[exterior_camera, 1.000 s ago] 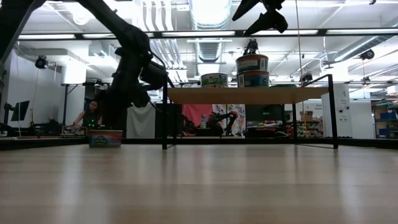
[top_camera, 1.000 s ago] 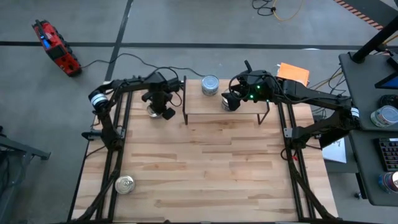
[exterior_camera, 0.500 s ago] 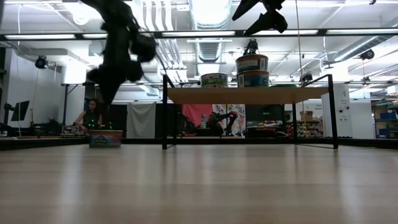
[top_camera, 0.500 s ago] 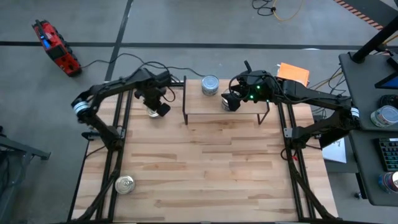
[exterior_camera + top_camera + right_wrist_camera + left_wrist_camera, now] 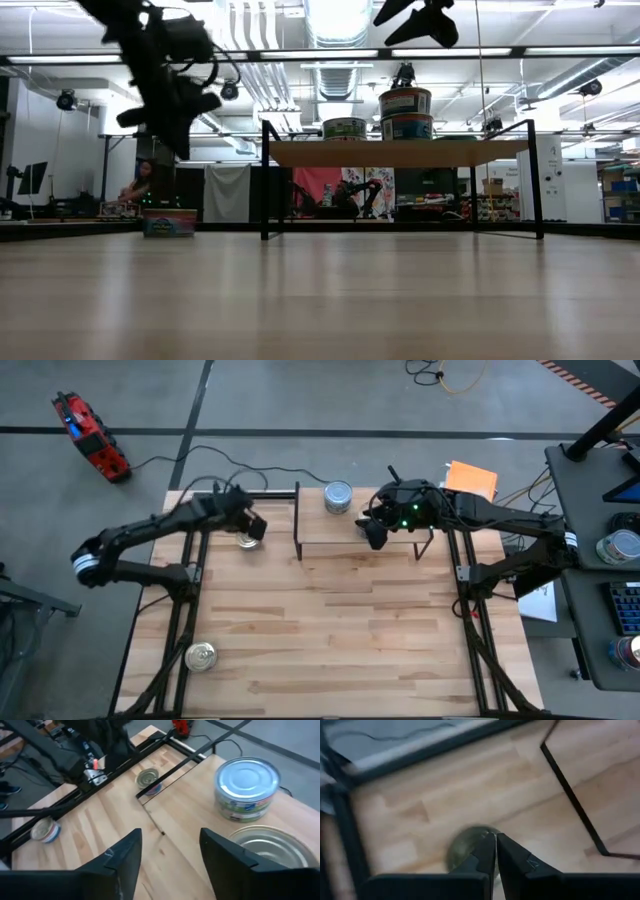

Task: Stack canned seafood by type on shelf
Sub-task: Stack the blue-pink tuna can on top of the other blue-pink tuna cans

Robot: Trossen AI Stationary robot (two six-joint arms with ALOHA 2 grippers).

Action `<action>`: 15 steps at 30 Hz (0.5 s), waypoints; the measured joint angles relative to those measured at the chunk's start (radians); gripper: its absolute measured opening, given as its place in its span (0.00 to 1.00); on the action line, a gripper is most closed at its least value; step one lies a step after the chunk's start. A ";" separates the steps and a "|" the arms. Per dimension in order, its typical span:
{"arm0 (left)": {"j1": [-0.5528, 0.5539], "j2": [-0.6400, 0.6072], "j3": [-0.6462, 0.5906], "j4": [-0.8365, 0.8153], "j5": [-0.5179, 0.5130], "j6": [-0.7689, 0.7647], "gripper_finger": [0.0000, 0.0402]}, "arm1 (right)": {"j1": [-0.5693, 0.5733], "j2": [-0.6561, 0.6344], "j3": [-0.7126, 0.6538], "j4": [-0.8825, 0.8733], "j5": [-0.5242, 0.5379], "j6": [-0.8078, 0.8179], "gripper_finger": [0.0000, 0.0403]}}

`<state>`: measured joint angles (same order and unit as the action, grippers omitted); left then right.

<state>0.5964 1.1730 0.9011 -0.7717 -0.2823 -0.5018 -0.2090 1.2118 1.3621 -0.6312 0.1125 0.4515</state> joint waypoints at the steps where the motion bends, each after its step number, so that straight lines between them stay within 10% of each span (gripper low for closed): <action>1: -0.014 -0.015 -0.044 0.026 0.004 -0.033 0.00 | 0.007 0.000 0.000 0.000 0.000 0.000 0.46; 15: -0.077 0.056 -0.266 0.124 0.002 -0.256 0.00 | 0.033 0.000 0.000 0.001 0.020 -0.009 0.32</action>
<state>0.5198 1.2292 0.6353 -0.6481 -0.2799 -0.7575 -0.1764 1.2118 1.3621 -0.6304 0.1322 0.4427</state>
